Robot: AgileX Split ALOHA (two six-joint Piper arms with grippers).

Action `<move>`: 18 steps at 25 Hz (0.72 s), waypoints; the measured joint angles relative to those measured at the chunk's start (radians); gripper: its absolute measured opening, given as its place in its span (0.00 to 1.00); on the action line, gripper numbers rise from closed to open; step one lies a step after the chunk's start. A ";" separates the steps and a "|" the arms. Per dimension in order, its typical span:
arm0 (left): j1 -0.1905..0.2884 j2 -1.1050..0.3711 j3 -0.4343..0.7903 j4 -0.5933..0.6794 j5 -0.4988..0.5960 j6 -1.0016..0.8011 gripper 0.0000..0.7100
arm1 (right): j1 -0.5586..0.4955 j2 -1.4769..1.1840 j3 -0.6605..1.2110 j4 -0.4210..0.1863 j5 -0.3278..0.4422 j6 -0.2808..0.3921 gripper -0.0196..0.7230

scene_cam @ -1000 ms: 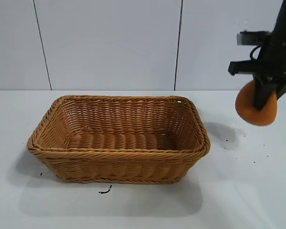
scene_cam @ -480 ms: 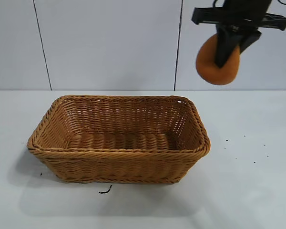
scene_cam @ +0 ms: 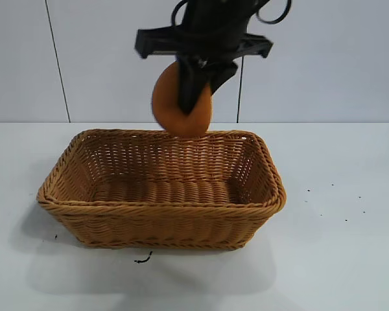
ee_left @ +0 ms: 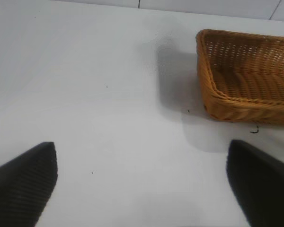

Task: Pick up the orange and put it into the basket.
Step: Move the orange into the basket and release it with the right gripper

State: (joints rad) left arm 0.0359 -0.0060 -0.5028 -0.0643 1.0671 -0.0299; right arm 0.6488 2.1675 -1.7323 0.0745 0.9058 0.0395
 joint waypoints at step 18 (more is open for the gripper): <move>0.000 0.000 0.000 0.000 0.000 0.001 0.98 | 0.000 0.033 -0.028 -0.031 0.093 0.030 0.91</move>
State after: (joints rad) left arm 0.0359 -0.0060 -0.5028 -0.0643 1.0671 -0.0287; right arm 0.6488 2.2003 -1.7598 0.0438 0.9985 0.0692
